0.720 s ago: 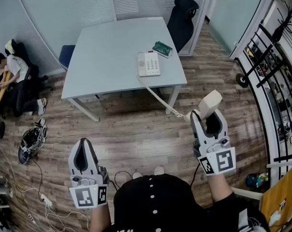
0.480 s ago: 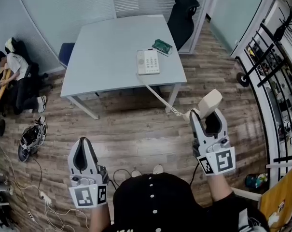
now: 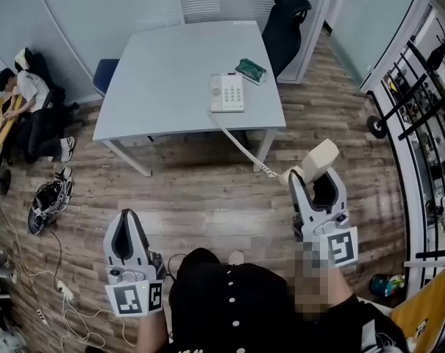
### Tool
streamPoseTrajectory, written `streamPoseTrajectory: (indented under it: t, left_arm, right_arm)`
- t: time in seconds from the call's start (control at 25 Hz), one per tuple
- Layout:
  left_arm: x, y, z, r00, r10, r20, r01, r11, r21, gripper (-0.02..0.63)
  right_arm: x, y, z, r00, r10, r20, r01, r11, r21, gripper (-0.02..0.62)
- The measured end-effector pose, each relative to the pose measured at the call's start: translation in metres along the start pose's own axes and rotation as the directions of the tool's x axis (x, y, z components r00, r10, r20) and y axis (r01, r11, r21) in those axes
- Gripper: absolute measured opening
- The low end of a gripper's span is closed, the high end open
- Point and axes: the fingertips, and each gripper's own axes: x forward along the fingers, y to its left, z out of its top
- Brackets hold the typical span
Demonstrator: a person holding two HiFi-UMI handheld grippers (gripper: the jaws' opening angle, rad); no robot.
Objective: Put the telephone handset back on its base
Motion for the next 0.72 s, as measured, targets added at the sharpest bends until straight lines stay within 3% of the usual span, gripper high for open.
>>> streamPoseTrajectory:
  t: [0.72]
  left_arm:
    - [0.055,-0.011,-0.012,0.999,-0.034,0.004,0.034,0.999,-0.016,0.015]
  right_arm:
    - [0.032,-0.026,-0.010,1.000,-0.005,-0.024,0.005,1.000,-0.019,0.233]
